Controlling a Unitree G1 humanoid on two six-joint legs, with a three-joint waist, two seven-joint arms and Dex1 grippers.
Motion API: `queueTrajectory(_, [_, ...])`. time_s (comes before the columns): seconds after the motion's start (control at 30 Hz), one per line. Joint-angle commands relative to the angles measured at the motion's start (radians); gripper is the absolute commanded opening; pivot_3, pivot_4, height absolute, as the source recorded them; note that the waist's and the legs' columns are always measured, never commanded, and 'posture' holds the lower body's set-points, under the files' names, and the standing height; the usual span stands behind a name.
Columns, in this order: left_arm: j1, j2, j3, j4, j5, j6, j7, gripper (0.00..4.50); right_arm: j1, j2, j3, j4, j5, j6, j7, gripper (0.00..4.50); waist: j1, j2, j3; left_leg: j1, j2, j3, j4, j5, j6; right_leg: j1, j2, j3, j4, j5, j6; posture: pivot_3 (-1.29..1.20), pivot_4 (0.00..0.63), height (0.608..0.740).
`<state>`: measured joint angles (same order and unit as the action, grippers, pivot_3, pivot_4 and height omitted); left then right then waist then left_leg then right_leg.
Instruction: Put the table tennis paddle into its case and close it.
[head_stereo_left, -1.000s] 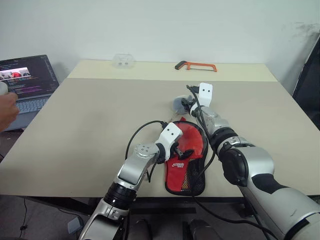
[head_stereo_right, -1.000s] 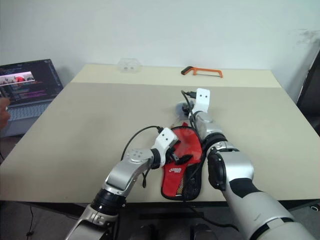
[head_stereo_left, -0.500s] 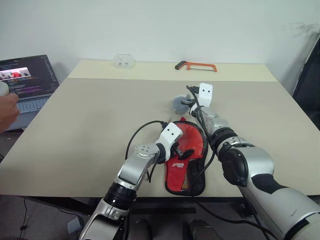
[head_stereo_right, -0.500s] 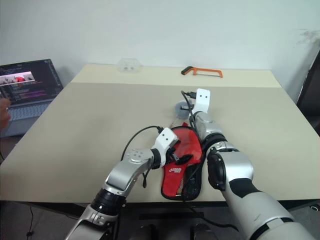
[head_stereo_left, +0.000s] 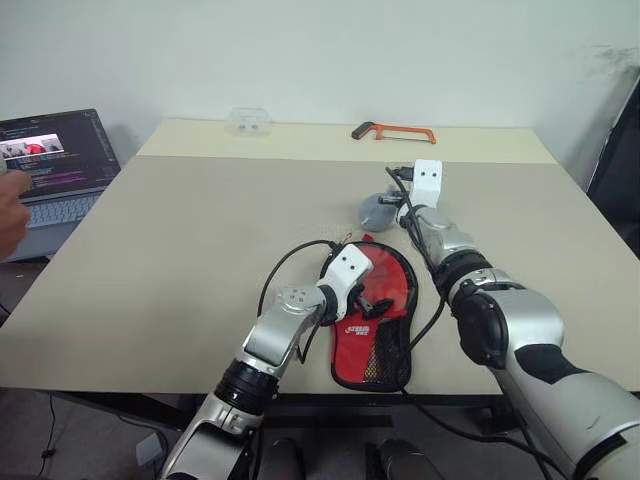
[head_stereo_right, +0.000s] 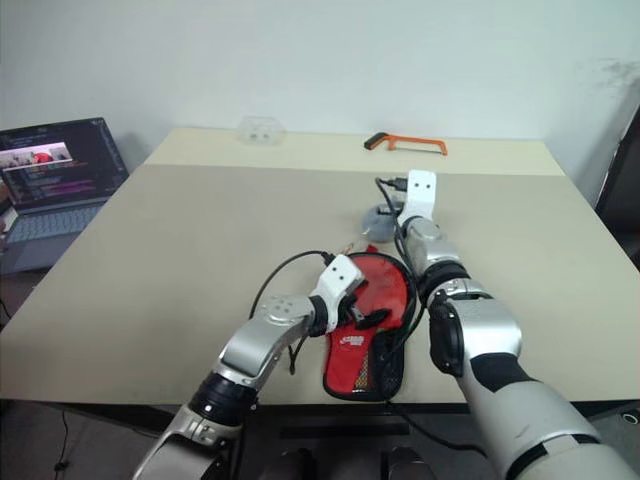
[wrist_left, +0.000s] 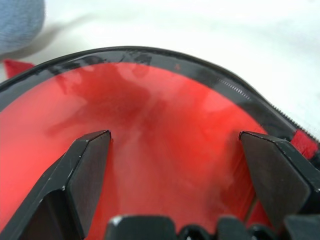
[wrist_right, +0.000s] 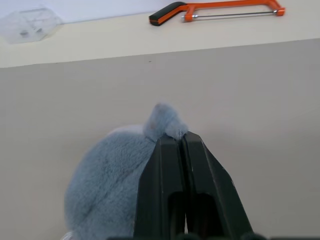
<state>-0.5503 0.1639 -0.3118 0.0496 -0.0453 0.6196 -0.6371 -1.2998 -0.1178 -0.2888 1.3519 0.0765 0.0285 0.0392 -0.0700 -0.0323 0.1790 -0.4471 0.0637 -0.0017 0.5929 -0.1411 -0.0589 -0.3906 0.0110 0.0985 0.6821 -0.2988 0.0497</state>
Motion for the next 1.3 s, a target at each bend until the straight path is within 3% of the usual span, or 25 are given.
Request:
queueTrajectory(0.03, [-0.015,-0.011,-0.012,0.017,-0.01,-0.019,-0.01,4.5,-0.022,-0.067,0.005,-0.044,-0.012,-0.029,-0.025,0.03,0.005,0.0,0.0,0.0,0.0,0.0,0.0,0.0,0.0,0.0,0.0,0.0,0.0,0.0,0.0,0.0,0.15,0.74])
queueTrajectory(1.3, [-0.03,-0.019,-0.018,0.083,-0.015,-0.054,-0.054,4.5,0.15,-0.342,0.096,-0.118,-0.073,0.041,-0.095,0.03,0.021,0.002,0.001,0.0,-0.002,0.001,0.0,0.0,0.0,0.001,-0.002,0.0,0.0,0.0,0.0,0.0,0.15,0.74])
